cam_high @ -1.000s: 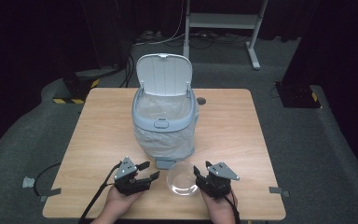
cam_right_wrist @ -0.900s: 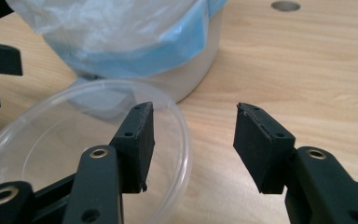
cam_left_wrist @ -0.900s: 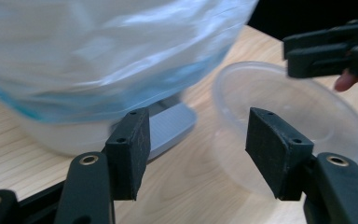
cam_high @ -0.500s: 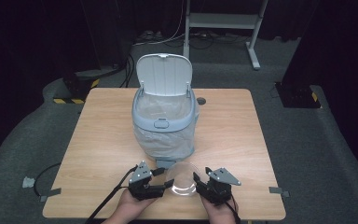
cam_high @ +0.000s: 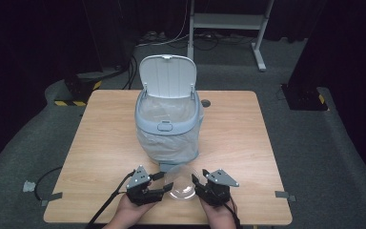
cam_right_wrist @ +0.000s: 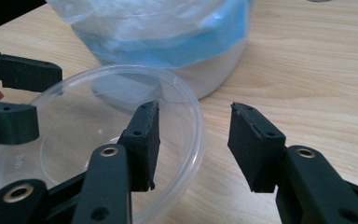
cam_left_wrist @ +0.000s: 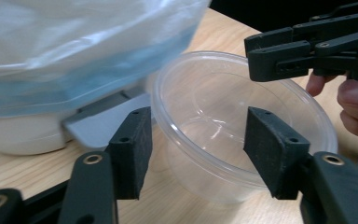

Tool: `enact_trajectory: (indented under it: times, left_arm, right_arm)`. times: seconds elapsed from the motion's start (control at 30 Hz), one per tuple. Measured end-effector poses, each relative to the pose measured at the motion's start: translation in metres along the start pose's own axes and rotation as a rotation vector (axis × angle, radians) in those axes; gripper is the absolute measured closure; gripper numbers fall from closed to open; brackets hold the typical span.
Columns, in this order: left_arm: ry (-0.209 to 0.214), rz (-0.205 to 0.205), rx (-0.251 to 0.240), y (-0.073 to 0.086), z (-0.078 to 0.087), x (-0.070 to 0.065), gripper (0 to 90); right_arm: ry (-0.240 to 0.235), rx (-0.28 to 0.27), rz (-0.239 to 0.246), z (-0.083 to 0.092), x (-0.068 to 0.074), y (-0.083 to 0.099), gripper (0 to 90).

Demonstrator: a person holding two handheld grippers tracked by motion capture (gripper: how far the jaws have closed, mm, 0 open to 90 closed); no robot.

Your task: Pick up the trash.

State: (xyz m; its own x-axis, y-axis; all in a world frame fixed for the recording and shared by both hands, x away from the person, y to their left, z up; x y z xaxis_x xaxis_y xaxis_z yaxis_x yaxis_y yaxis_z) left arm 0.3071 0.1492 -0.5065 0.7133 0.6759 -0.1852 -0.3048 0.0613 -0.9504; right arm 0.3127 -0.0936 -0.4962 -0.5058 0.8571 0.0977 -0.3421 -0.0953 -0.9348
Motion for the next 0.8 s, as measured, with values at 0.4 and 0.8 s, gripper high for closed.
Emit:
enact_trajectory:
  times: [0.4,0.8]
  left_arm:
    - [-0.050,0.032,-0.011,0.004,0.024,0.012,44.7]
    - [-0.007,0.077,0.016,0.005,0.015,0.005,37.3]
  right_arm:
    - [-0.064,0.012,0.029,-0.017,0.023,-0.008,47.6]
    - [-0.105,0.040,-0.026,-0.011,0.020,-0.006,40.6]
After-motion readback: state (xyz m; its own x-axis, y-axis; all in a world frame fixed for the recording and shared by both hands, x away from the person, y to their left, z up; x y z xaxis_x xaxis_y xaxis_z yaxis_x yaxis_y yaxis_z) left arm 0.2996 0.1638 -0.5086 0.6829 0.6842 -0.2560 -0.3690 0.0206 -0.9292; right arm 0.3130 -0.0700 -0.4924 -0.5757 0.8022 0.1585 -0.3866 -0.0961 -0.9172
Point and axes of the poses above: each handheld gripper's, and its own axes: z roughly backward along the jaws, y roughly out of its underside, x roughly to its left, the point moved 2 cm from there along -z, roughly forward along the jaws, and after that the axes turned 11 degrees about -x, right-handed, at the moved point
